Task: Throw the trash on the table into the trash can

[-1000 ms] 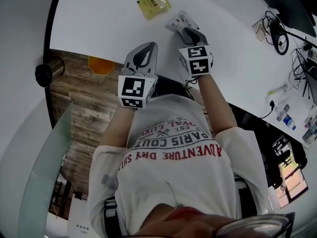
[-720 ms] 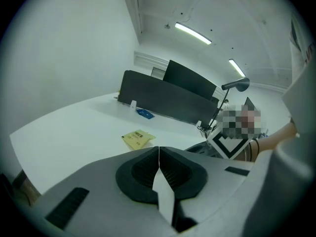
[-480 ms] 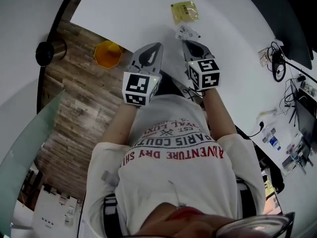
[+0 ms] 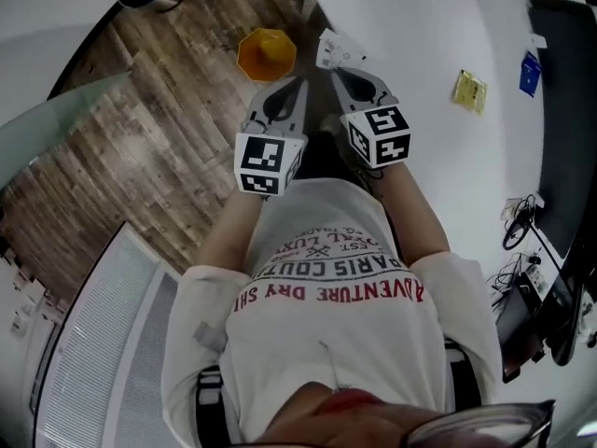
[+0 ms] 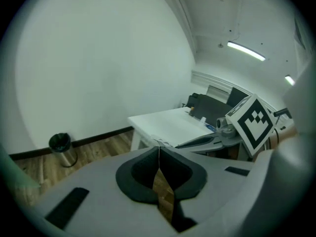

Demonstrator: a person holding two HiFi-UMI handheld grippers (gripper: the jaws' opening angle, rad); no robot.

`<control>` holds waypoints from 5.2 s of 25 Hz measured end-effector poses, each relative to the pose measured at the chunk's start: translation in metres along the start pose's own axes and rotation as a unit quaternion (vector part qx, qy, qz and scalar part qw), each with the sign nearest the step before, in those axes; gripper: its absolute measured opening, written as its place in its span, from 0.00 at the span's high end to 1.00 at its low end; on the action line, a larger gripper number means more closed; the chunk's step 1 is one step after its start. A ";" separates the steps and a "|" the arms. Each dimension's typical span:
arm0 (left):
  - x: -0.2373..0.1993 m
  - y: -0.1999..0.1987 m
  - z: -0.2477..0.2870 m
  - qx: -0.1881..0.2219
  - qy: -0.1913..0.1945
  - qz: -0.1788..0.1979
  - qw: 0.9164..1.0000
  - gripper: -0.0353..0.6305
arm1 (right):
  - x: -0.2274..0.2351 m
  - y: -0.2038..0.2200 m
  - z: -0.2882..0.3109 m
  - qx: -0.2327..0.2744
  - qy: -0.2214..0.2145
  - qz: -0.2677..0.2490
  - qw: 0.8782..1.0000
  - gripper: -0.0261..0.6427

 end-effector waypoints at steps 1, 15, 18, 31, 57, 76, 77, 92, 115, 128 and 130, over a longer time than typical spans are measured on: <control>-0.022 0.004 -0.010 0.000 -0.021 -0.008 1.000 0.91 | -0.016 0.002 0.021 -0.008 -0.022 -0.007 1.000 0.92; -0.222 0.199 -0.051 -0.029 -0.171 -0.093 0.980 0.91 | -0.060 0.234 0.250 -0.158 -0.128 -0.022 0.979 0.92; -0.251 0.256 -0.043 -0.040 -0.201 -0.121 0.971 0.91 | -0.045 0.298 0.283 -0.185 -0.140 -0.033 0.972 0.92; -0.258 0.384 -0.050 -0.083 -0.196 -0.176 0.961 0.91 | -0.019 0.428 0.325 -0.239 -0.132 -0.045 0.961 0.81; -0.094 -0.066 -0.025 0.106 0.005 0.017 0.994 0.91 | -0.048 -0.063 0.068 0.096 -0.002 -0.046 0.994 0.92; 0.346 -0.095 0.059 0.068 0.457 0.124 0.878 0.91 | 0.098 -0.033 -0.397 0.242 0.443 0.013 0.863 0.92; 0.362 -0.090 0.058 0.062 0.473 0.119 0.870 0.91 | 0.098 -0.023 -0.414 0.245 0.462 0.019 0.852 0.92; 0.430 -0.061 0.034 0.044 0.529 0.127 0.838 0.91 | 0.084 0.028 -0.484 0.263 0.532 0.047 0.804 0.92; 0.506 -0.006 0.054 -0.018 0.550 0.104 0.828 0.91 | 0.124 0.120 -0.571 0.215 0.627 0.130 0.738 0.92; 0.579 0.079 0.132 -0.100 0.526 0.133 0.834 0.91 | 0.266 0.231 -0.627 0.147 0.643 0.251 0.709 0.70; 0.585 0.088 0.143 -0.108 0.523 0.137 0.834 0.91 | 0.287 0.242 -0.631 0.143 0.645 0.262 0.703 0.69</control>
Point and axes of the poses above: the fingertips, and each gripper's own axes: z forward along the fingers, x to its right, y out of its underside, the point moved 4 cm from there along -z, backward along the fingers, and after that the axes turned 15 degrees about x, right-handed, at the moved point
